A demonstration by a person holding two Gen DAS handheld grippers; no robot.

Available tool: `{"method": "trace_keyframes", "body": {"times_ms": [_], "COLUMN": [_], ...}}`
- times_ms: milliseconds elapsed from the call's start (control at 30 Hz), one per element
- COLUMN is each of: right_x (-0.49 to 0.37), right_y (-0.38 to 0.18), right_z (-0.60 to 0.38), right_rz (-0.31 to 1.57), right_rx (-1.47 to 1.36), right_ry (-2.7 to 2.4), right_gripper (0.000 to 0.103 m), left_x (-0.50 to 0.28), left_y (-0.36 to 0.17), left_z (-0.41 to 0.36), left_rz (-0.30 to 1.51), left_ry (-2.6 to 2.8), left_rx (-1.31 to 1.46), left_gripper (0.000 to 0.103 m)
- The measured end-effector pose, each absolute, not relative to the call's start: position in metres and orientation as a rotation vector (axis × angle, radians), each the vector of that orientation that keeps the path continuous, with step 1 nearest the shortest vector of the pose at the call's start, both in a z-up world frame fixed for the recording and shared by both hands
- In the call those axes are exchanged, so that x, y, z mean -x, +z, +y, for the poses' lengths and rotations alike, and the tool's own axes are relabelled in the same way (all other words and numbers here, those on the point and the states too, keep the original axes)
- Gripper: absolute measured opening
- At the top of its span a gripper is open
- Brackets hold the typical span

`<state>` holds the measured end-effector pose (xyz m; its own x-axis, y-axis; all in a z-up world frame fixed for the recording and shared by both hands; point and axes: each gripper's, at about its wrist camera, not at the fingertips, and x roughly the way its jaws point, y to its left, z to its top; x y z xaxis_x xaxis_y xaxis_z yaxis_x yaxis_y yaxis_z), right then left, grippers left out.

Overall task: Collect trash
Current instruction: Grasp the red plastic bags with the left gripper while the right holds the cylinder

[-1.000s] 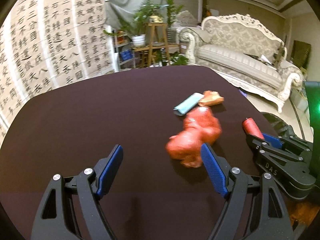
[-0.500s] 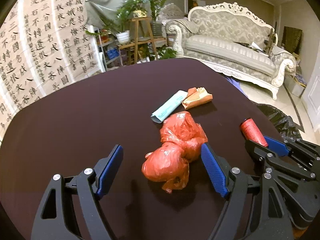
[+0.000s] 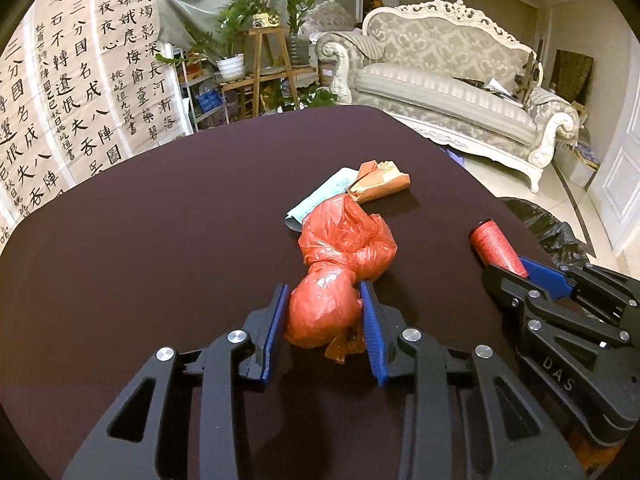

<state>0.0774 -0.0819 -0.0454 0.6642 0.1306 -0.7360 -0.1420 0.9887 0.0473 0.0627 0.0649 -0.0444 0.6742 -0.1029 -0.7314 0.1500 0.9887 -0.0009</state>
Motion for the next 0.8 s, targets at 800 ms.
{"method": "trace_keyframes", "body": {"times_ms": [800], "right_x": [-0.037], "right_y": [-0.033], "right_z": [-0.123], "right_rz": [0.761], "right_rx": [-0.014], "right_ry": [0.057], "right_gripper": [0.023], "left_x": [-0.024], "left_y": [-0.024], "left_z": [0.03], "left_rz": [0.743], "left_ry": [-0.14], "left_rx": [-0.052], "left_gripper": [0.035]}}
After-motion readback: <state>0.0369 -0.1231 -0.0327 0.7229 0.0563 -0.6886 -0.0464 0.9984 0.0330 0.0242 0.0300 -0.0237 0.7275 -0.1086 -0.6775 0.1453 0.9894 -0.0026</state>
